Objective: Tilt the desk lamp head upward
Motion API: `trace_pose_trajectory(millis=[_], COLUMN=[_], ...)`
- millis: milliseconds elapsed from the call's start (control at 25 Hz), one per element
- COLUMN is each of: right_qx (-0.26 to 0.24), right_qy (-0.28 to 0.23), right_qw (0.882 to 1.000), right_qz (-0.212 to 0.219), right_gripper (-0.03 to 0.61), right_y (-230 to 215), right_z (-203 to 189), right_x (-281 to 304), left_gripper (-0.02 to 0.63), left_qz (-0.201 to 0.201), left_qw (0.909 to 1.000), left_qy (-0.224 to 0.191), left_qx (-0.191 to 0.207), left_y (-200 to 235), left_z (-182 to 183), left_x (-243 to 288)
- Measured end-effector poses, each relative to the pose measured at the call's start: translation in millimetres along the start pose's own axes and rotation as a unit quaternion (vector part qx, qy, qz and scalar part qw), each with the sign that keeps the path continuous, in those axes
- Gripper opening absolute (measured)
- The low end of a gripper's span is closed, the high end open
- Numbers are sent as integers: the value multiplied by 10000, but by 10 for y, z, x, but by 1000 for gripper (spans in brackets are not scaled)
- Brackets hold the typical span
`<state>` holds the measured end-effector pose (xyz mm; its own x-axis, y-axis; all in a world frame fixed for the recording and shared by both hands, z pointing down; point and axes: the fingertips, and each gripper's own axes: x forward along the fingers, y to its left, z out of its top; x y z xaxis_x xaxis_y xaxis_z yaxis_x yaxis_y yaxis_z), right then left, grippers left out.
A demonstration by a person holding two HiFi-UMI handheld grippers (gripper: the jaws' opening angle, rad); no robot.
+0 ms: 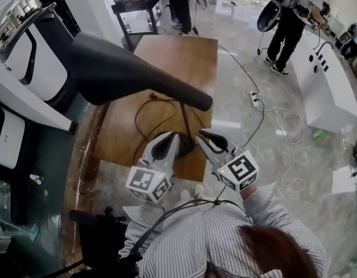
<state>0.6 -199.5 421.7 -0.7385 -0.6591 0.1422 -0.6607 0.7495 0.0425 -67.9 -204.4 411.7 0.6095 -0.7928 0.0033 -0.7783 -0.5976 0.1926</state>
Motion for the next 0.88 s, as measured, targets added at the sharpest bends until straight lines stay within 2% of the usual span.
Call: trace_pose_trajectory(millis=[200,400,880], right_qx=[132,255,338], right_qy=[120,195,342], right_qw=[9998,9995,9988], right_qz=[-5,-52,32], right_gripper=[3,2,2], right_y=[40,47,74], right_z=[-101,-121,-218], right_x=[-14,15,102], left_gripper=[6,6,6], left_qz=[-80,-98,-160], left_qw=[9993,9984,9970], left_qy=[204,315,542], left_qx=[-292,-467,-534], left_y=[-123,-156,-159], left_z=[-224,-272,-426], left_x=[73,76,140])
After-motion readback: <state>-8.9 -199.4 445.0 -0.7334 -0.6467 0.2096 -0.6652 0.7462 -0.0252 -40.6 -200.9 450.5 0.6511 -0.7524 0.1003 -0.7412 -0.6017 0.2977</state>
